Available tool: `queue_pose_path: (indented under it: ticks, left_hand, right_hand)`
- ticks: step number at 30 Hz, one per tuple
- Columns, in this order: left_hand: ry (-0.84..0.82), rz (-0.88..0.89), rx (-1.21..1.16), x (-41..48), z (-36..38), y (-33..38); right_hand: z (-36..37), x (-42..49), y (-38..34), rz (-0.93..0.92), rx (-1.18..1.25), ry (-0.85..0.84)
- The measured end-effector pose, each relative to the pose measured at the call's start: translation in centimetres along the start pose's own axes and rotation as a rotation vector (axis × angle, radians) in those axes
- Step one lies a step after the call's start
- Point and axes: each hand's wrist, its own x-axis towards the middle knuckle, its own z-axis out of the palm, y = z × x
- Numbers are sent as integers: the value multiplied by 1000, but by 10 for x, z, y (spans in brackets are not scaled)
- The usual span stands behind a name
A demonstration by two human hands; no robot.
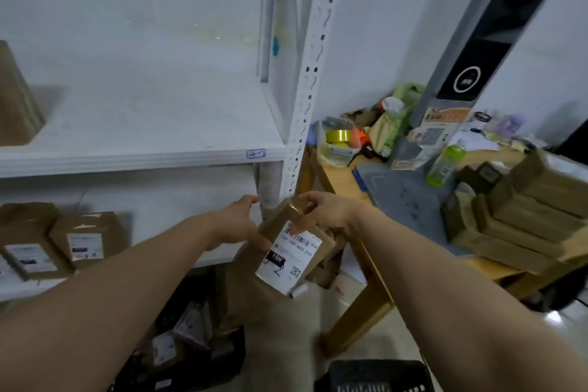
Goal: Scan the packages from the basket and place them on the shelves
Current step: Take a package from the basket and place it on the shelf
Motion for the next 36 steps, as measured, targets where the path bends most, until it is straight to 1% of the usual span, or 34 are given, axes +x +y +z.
queue_pose_path:
  ticks: [2, 4, 8, 11, 13, 15, 18, 19, 21, 23, 25, 27, 30, 33, 35, 36]
  left_hand:
    - [-72, 13, 50, 21, 29, 25]
    - [-101, 16, 54, 43, 57, 42]
    - [-55, 2, 35, 78, 110, 66]
    - [-20, -55, 59, 100, 141, 82]
    - [10, -95, 29, 117, 157, 89]
    - [62, -145, -14, 130, 171, 95]
    - [148, -227, -99, 144, 181, 96]
    - [167, -248, -129, 149, 182, 94]
    - [183, -286, -190, 152, 185, 94]
    - [159, -317, -263, 157, 187, 90]
    - [145, -342, -321, 162, 188, 84]
    - [162, -369, -367, 164, 189, 79]
    - [170, -399, -427, 165, 188, 73]
    - [194, -426, -476, 163, 184, 70]
    - [215, -439, -487, 161, 179, 64]
    - [228, -448, -493, 161, 176, 62]
  right_hand:
    - [-28, -3, 17, -25, -58, -29]
    - [-51, -5, 37, -58, -81, -22]
    - [-86, -1, 87, -68, -63, -5]
    - [-103, 11, 125, -66, -55, 47]
    - [-115, 23, 151, -56, -20, 77]
    - [-124, 36, 179, -38, 47, 128]
    - [-130, 54, 220, 42, 153, 287]
    - [-131, 63, 234, 88, 153, 344]
    - [-133, 78, 259, 198, 59, 406]
    - [-132, 92, 280, 293, -7, 392]
    - [-127, 102, 295, 344, -38, 333]
    - [-116, 116, 308, 356, -24, 309]
    - [-97, 129, 318, 381, 65, 280]
    - [-89, 136, 323, 385, 19, 248]
    - [-89, 130, 319, 373, -5, 166]
    - [-90, 127, 315, 358, 22, 124]
